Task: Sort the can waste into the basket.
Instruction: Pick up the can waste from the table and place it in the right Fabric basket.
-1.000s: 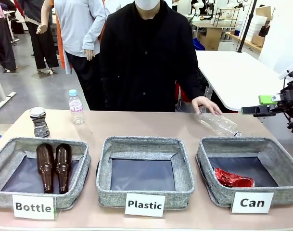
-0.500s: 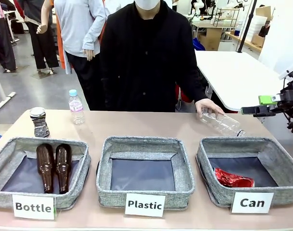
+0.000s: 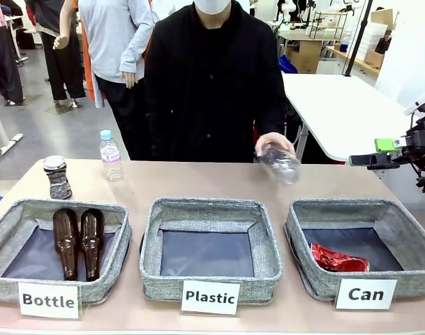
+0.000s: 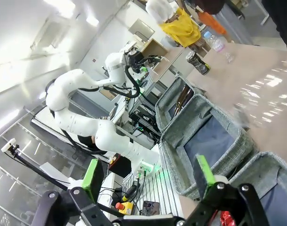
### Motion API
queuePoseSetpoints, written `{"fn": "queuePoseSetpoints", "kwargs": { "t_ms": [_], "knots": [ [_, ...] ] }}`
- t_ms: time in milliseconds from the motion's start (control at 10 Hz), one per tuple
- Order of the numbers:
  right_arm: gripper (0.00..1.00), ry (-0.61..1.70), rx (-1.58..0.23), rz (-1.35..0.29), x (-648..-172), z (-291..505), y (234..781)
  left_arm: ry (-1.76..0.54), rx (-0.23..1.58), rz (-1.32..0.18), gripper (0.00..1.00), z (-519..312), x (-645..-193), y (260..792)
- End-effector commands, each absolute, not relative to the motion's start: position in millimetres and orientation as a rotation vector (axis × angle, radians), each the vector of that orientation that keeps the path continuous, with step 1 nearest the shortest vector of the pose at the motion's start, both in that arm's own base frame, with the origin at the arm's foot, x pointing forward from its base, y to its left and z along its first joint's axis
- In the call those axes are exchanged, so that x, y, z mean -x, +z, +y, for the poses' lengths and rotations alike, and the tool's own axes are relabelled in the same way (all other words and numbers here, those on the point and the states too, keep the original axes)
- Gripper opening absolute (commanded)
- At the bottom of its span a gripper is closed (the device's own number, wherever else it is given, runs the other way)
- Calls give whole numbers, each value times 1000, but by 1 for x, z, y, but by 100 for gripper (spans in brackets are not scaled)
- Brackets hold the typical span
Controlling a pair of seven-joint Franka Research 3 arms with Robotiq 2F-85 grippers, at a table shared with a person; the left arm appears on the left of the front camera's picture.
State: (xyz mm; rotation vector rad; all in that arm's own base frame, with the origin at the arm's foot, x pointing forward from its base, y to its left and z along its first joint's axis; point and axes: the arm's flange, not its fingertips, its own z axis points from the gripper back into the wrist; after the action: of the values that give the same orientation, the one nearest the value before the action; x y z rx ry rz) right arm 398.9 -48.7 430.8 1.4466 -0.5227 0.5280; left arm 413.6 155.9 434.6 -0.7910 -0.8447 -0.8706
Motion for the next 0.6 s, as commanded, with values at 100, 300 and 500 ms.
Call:
{"fn": "queuePoseSetpoints", "kwargs": {
  "t_ms": [100, 300, 500],
  "knots": [
    [100, 536, -1427, -522, -398, -50, 432, -1025, 749, -804, 100, 198, -470, 391],
    [100, 536, -1427, -522, -398, -50, 432, -1079, 747, -875, 100, 207, -484, 370],
    [100, 536, -1427, -522, -398, -50, 432, -1078, 685, -941, 100, 208, -510, 349]
  ]
}}
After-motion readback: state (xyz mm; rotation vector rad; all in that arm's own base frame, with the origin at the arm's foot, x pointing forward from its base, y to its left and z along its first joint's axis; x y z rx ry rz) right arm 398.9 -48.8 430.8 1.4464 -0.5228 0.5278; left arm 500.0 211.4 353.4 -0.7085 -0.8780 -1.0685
